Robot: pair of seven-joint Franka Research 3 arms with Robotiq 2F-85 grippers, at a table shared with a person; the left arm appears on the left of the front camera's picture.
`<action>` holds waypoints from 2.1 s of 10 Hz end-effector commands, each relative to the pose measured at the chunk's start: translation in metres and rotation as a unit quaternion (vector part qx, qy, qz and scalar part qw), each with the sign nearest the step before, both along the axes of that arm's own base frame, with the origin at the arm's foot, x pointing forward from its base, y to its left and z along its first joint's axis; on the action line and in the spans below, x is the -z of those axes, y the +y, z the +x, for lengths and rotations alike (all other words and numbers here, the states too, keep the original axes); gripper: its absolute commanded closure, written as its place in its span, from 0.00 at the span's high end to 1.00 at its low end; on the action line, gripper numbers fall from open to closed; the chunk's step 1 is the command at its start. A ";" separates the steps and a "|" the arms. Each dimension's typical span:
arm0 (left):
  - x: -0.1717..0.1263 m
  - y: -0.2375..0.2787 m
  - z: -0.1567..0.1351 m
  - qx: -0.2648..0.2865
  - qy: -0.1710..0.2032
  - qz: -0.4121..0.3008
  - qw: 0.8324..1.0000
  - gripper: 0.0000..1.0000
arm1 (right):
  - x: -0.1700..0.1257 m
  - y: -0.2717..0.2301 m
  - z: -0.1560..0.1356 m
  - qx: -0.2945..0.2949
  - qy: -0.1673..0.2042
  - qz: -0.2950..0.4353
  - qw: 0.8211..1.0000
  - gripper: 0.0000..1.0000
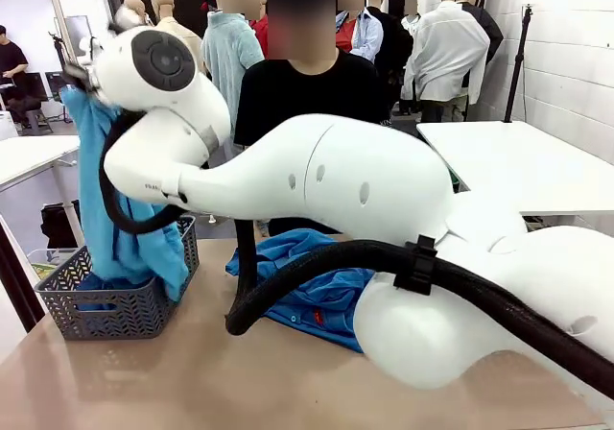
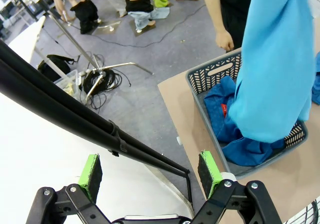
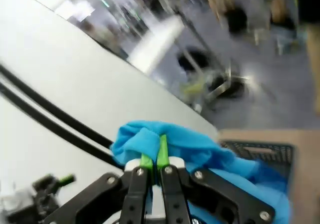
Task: Sort the tops and bottoms.
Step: Sort the clothes according to human instructions.
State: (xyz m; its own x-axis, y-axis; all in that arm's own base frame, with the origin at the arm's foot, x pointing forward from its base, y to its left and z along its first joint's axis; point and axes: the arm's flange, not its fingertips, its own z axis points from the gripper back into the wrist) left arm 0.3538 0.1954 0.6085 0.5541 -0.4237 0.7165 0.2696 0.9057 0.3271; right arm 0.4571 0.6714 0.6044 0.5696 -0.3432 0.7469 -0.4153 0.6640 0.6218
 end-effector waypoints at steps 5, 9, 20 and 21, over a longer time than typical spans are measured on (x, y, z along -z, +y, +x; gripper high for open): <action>-0.002 0.002 0.000 0.000 0.008 0.004 1.000 1.00 | 0.040 0.161 0.097 0.064 0.109 -0.197 0.972 0.00; -0.002 0.002 0.000 0.000 0.008 0.004 1.000 1.00 | 0.087 0.016 0.012 0.060 0.111 -0.176 0.976 0.00; -0.002 0.002 0.000 0.000 0.008 0.004 1.000 1.00 | 0.175 0.137 0.136 -0.137 0.260 -0.308 0.905 0.00; -0.002 0.002 0.000 0.000 0.008 0.004 1.000 1.00 | 0.190 0.146 0.150 -0.129 0.285 -0.328 0.892 0.00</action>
State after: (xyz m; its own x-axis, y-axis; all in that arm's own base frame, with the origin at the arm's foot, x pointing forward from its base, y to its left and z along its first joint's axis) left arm 0.3538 0.1954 0.6085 0.5541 -0.4237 0.7166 0.2696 0.9057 0.3270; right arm 0.4955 0.6783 0.3944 0.8977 0.2312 0.3752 -0.3649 0.8673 0.3385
